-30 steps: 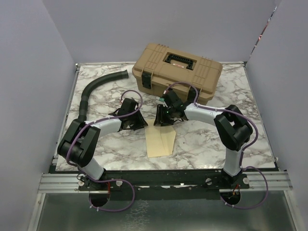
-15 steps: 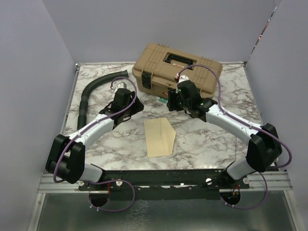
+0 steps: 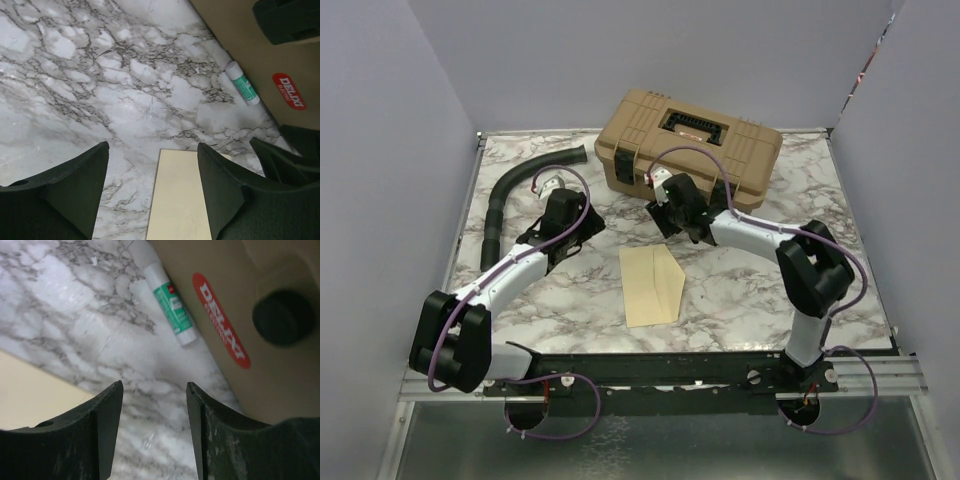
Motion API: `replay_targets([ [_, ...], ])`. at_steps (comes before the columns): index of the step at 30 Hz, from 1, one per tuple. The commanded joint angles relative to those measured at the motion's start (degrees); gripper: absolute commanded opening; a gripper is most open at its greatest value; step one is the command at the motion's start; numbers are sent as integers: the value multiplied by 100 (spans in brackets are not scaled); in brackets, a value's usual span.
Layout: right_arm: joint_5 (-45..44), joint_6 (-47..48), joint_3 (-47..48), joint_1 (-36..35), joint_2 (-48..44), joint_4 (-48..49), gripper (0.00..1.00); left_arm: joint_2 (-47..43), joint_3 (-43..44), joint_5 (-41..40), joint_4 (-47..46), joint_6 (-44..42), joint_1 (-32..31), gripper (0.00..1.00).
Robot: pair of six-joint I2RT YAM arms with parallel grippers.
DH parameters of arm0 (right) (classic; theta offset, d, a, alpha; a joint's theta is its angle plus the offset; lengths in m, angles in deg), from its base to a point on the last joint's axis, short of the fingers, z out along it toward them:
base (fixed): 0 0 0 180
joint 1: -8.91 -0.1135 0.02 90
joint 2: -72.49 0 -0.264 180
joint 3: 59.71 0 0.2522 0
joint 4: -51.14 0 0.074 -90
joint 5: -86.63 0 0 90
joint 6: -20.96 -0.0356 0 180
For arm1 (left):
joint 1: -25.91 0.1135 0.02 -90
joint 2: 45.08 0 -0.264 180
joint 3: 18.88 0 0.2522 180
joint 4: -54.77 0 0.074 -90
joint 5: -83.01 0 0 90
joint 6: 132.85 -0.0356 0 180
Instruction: Place the letter into the envelope and seal it
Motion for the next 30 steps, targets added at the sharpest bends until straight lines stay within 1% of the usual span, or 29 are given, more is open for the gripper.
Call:
replay_targets([
  [1, -575, 830, 628, -10, 660, 575, 57, -199, -176, 180, 247, 38, 166, 73],
  [4, -759, 1266, 826, -15, 965, 801, 57, -238, -157, 271, 345, -20, 276, 73],
  [7, -814, 1543, 949, -15, 1169, 817, 57, -253, -134, 343, 396, -90, 361, 73],
  [11, -834, 1842, 866, -15, 1364, 1009, 57, -271, -149, 425, 450, -195, 459, 73],
  [15, -1069, 2251, 883, -15, 1596, 1126, 57, -288, -181, 524, 489, -309, 563, 73],
  [18, -1023, 2454, 866, -15, 1669, 1180, 57, -275, -198, 573, 499, -344, 621, 73],
  [26, -1012, 2453, 998, 19, 1969, 1082, 57, -192, -263, 674, 498, -265, 682, 73],
  [30, -876, 2088, 1194, 131, 2142, 797, 56, -230, -273, 667, 491, -278, 700, 73],
])
